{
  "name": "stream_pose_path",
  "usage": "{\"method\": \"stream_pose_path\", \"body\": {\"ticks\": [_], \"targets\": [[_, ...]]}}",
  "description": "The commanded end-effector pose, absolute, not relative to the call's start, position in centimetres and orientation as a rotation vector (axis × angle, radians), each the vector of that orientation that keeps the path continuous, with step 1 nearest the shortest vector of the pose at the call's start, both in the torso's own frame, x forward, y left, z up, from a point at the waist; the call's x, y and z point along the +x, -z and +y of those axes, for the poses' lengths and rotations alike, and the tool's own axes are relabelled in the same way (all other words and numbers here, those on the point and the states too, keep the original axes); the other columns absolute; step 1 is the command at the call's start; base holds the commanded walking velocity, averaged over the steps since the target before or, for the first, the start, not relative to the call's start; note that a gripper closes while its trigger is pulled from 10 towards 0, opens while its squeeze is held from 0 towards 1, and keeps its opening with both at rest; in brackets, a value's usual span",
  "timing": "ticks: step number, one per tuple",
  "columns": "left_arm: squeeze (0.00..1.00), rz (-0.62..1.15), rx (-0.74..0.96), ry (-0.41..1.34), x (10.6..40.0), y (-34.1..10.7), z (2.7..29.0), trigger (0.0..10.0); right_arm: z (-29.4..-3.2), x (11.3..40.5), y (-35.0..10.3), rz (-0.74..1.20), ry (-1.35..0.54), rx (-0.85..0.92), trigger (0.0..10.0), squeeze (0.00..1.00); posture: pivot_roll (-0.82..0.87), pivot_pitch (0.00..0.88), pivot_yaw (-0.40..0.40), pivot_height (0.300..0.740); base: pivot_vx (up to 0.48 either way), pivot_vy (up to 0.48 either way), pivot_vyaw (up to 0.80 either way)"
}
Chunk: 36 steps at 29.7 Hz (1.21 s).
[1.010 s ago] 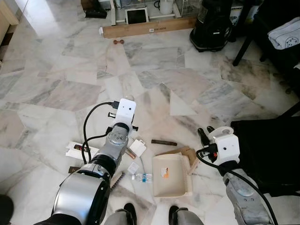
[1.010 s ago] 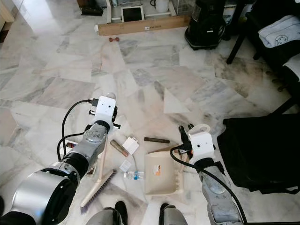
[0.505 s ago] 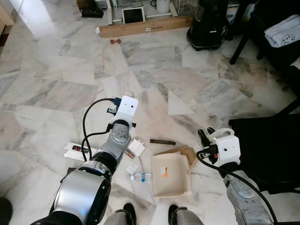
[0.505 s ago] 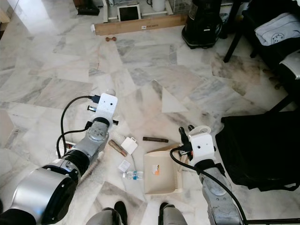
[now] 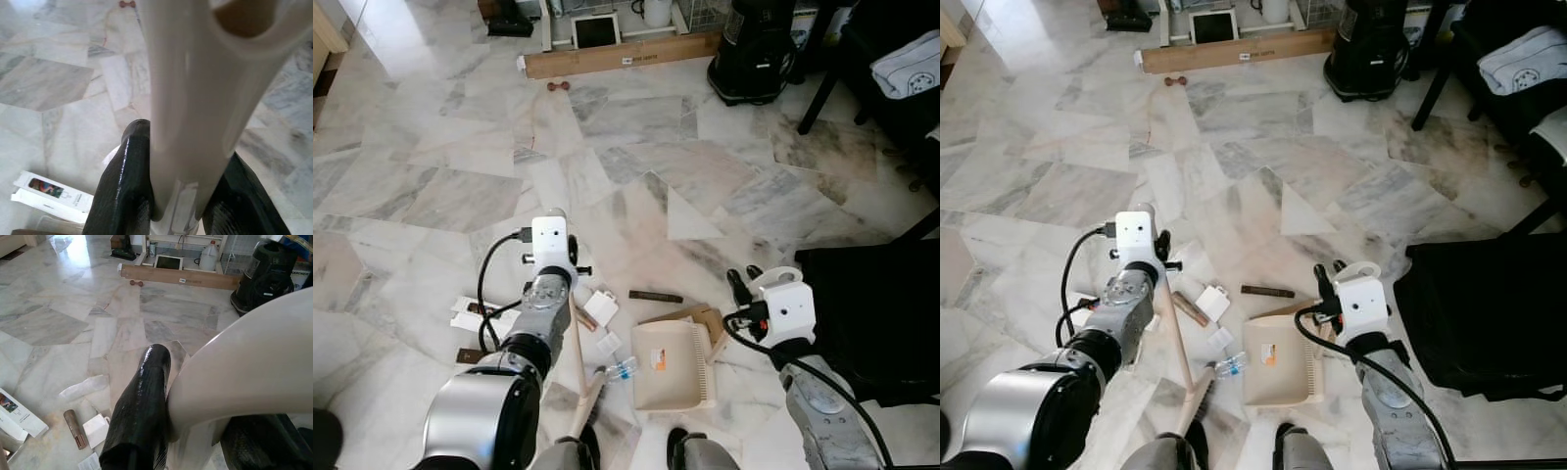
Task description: Sweep floor
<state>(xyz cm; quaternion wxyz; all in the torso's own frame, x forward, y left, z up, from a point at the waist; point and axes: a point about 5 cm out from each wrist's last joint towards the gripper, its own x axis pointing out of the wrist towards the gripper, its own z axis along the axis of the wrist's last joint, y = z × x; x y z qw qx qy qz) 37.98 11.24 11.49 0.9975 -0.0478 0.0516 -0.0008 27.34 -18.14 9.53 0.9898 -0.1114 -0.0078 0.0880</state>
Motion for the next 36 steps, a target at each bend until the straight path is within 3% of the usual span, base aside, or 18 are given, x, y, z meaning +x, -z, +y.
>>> {"method": "stream_pose_path", "body": {"ticks": [1, 8, 19, 28, 36], "targets": [[0.00, 0.154, -0.215, 0.031, 37.8, -10.9, 10.0, 9.6, -18.4, 26.5, -7.9, 0.067, -0.173, -0.232, 10.0, 0.00, -0.28, 0.256, 0.073, 0.740, 0.000, 0.000, 0.00], [0.00, 0.146, -0.278, 0.090, 38.2, -12.0, 8.4, 9.6, -18.6, 26.4, -8.0, 0.069, -0.167, -0.236, 10.0, 0.00, -0.29, 0.255, 0.073, 0.740, 0.000, 0.000, 0.00], [0.00, 0.091, -0.241, 0.220, 38.6, -13.8, 6.3, 9.5, -18.5, 26.4, -7.9, 0.069, -0.161, -0.228, 10.0, 0.00, -0.27, 0.259, 0.078, 0.740, 0.000, 0.000, 0.00], [0.00, 0.014, -0.150, 0.277, 39.4, -15.5, 8.0, 9.5, -18.0, 26.6, -7.5, 0.074, -0.164, -0.208, 10.0, 0.00, -0.22, 0.261, 0.084, 0.740, 0.000, 0.000, 0.00], [0.00, -0.099, -0.110, 0.336, 40.2, -18.4, 9.7, 9.5, -18.5, 27.1, -6.7, 0.077, -0.023, 0.050, 10.0, 0.00, -0.15, 0.251, 0.100, 0.740, 0.000, 0.000, 0.00]]}}
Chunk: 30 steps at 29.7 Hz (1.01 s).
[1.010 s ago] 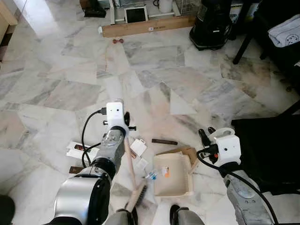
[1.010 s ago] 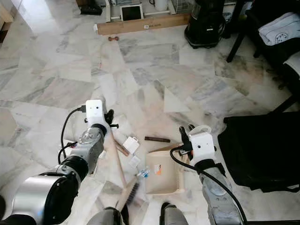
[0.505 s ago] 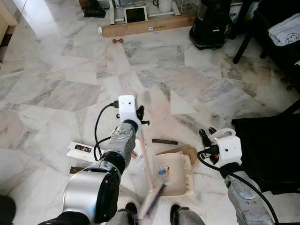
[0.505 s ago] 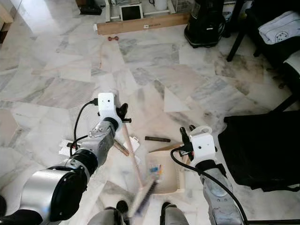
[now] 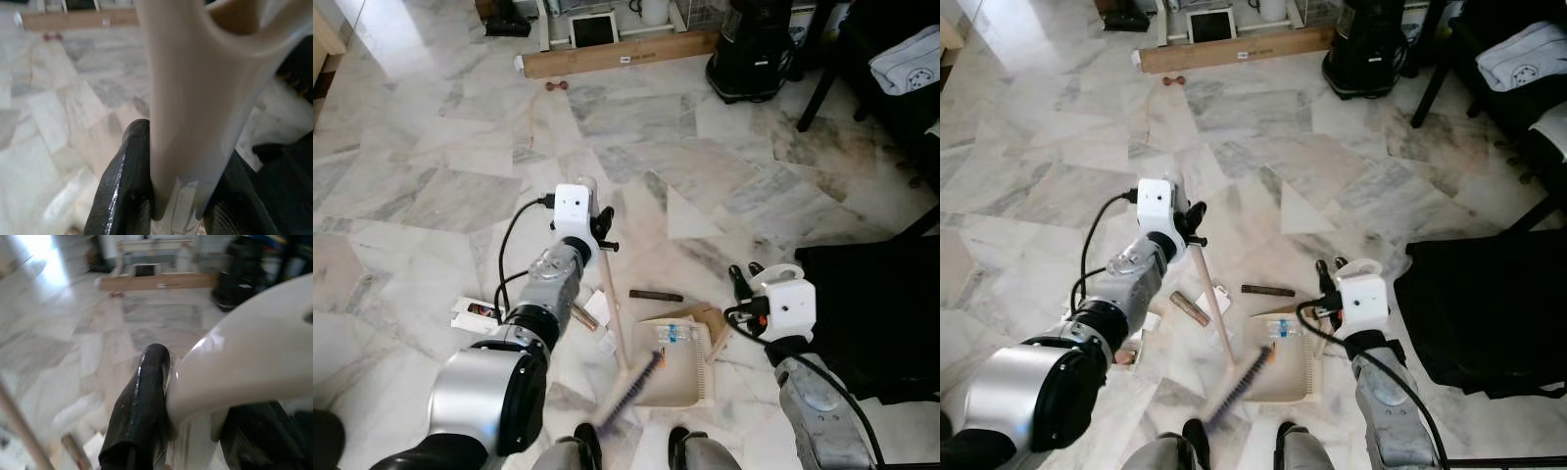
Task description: Sweep floor
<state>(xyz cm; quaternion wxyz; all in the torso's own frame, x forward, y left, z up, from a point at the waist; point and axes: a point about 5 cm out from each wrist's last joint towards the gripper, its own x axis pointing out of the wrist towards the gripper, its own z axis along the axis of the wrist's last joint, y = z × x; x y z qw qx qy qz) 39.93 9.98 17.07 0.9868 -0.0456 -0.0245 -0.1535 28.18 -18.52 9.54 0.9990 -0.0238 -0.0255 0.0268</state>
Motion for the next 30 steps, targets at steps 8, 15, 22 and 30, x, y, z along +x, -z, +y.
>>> {"method": "stream_pose_path", "body": {"ticks": [8, 15, 22, 30], "targets": [[0.00, -0.276, -0.147, 0.380, 39.9, -22.9, 13.0, 9.5, -19.3, 27.7, -6.2, 0.054, 0.068, 0.254, 10.0, 0.00, -0.10, 0.220, 0.112, 0.740, 0.000, 0.000, 0.00], [0.00, -0.343, -0.123, 0.326, 39.3, -24.8, 15.1, 9.7, -19.9, 28.5, -7.0, -0.011, 0.096, 0.369, 10.0, 0.00, -0.07, 0.173, 0.121, 0.740, 0.000, 0.000, 0.00], [0.00, -0.366, -0.103, 0.276, 38.4, -25.3, 15.9, 10.0, -20.1, 29.2, -7.3, -0.062, 0.095, 0.415, 10.0, 0.00, -0.07, 0.108, 0.133, 0.740, 0.000, 0.000, 0.00], [0.00, -0.358, -0.067, 0.268, 37.5, -24.3, 15.3, 10.0, -20.4, 29.4, -8.2, -0.107, 0.083, 0.410, 10.0, 0.00, -0.07, 0.051, 0.131, 0.740, 0.000, 0.000, 0.00]]}}
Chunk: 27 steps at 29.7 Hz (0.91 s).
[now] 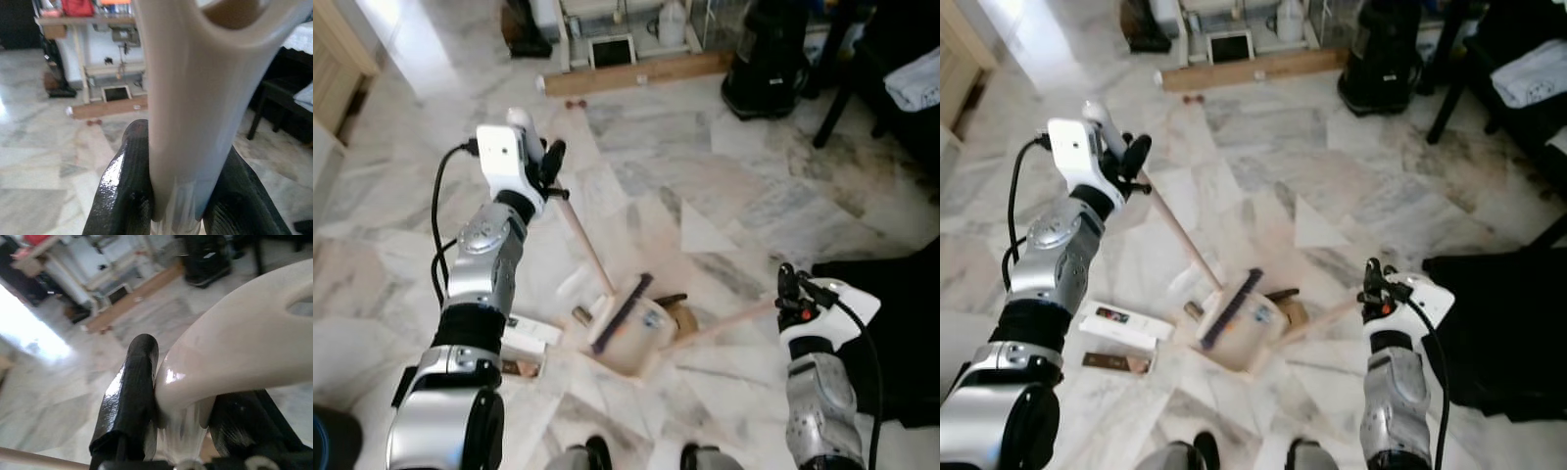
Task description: Sweep floor
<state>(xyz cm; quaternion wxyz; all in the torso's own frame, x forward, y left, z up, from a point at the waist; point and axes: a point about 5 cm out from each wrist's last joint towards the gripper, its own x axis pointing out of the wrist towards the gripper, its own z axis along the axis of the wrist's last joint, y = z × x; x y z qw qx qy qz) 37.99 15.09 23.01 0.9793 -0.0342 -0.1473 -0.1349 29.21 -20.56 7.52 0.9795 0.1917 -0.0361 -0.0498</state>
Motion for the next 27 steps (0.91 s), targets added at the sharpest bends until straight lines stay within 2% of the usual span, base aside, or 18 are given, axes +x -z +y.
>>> {"method": "stream_pose_path", "body": {"ticks": [1, 13, 17, 27], "targets": [[0.00, -0.357, -0.071, 0.270, 37.4, -24.3, 15.2, 10.0, -20.5, 29.4, -8.3, -0.111, 0.082, 0.407, 10.0, 0.00, -0.07, 0.042, 0.130, 0.740, 0.000, 0.000, 0.00], [0.00, -0.424, -0.083, 0.208, 37.6, -26.2, 15.6, 10.0, -21.6, 29.8, -8.9, -0.143, 0.088, 0.383, 10.0, 0.00, -0.08, 0.000, 0.123, 0.740, 0.000, 0.000, 0.00], [0.00, -0.462, 0.013, 0.072, 37.4, -26.0, 17.1, 10.0, -21.3, 30.1, -9.4, -0.153, 0.089, 0.357, 10.0, 0.00, -0.09, 0.000, 0.116, 0.740, 0.000, 0.000, 0.00], [0.00, -0.437, 0.143, -0.026, 36.6, -23.6, 18.4, 10.0, -21.6, 30.5, -10.5, -0.202, 0.107, 0.334, 10.0, 0.00, -0.08, 0.000, 0.107, 0.740, 0.000, 0.000, 0.00]]}}
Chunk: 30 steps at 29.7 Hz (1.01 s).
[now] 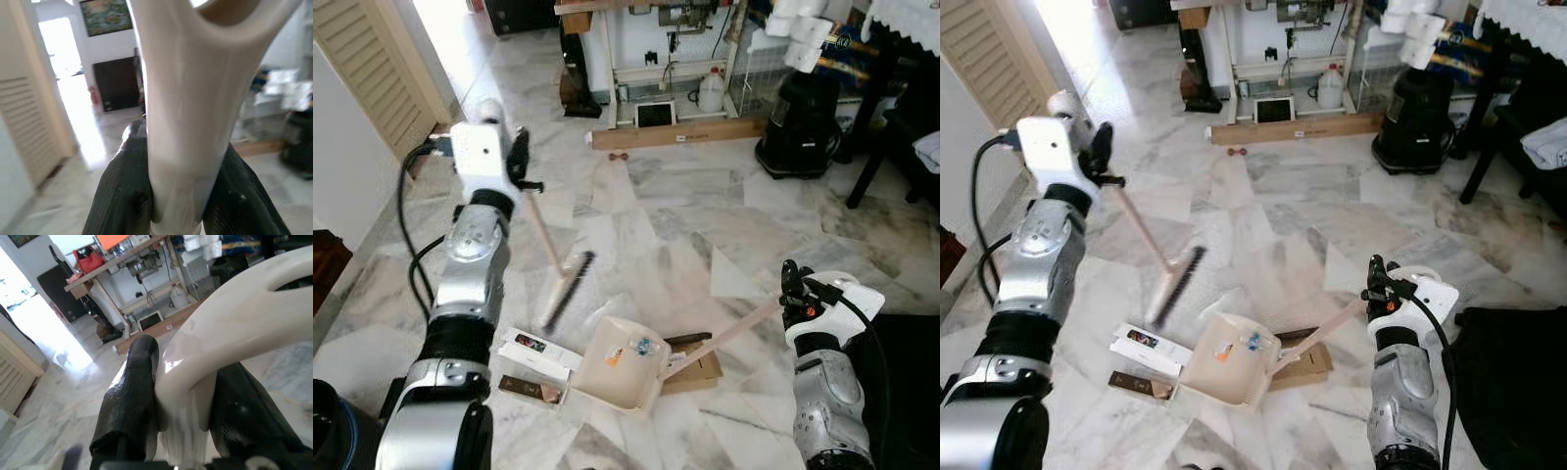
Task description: Sweep floor
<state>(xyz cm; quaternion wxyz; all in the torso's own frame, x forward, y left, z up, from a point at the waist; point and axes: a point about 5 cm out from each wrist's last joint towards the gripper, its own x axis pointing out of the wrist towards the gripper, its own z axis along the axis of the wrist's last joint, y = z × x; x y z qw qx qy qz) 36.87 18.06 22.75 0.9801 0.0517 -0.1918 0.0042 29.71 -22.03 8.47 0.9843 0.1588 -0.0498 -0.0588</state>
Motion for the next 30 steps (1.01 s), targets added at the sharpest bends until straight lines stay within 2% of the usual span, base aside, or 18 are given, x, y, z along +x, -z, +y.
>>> {"method": "stream_pose_path", "body": {"ticks": [1, 2, 4, 9, 15, 30], "targets": [[0.00, -0.430, 0.172, -0.035, 36.5, -23.0, 18.4, 10.0, -21.7, 30.5, -10.7, -0.212, 0.119, 0.330, 10.0, 0.00, -0.08, 0.000, 0.107, 0.740, 0.000, 0.000, 0.00], [0.00, -0.415, 0.235, -0.047, 36.4, -22.0, 18.5, 10.0, -21.8, 30.6, -11.2, -0.230, 0.141, 0.310, 10.0, 0.00, -0.08, 0.000, 0.106, 0.740, 0.000, 0.000, 0.00], [0.00, -0.405, 0.239, -0.052, 36.4, -21.6, 18.5, 10.0, -21.9, 30.6, -11.4, -0.235, 0.150, 0.297, 10.0, 0.00, -0.08, 0.000, 0.106, 0.740, 0.000, 0.000, 0.00], [0.00, -0.374, 0.183, -0.130, 35.8, -20.1, 19.3, 10.0, -22.4, 30.7, -12.9, -0.289, 0.178, 0.241, 10.0, 0.00, -0.09, 0.000, 0.090, 0.740, 0.000, 0.000, 0.00], [0.00, -0.357, 0.166, -0.140, 35.5, -19.0, 18.6, 10.0, -23.4, 31.1, -13.7, -0.311, 0.234, 0.215, 10.0, 0.00, -0.07, 0.000, 0.080, 0.740, 0.000, 0.000, 0.00], [0.00, -0.365, 0.116, -0.125, 35.5, -19.3, 17.3, 10.0, -22.2, 31.5, -13.7, -0.298, 0.249, 0.223, 10.0, 0.00, -0.08, 0.000, 0.105, 0.740, 0.000, 0.000, 0.00]]}}
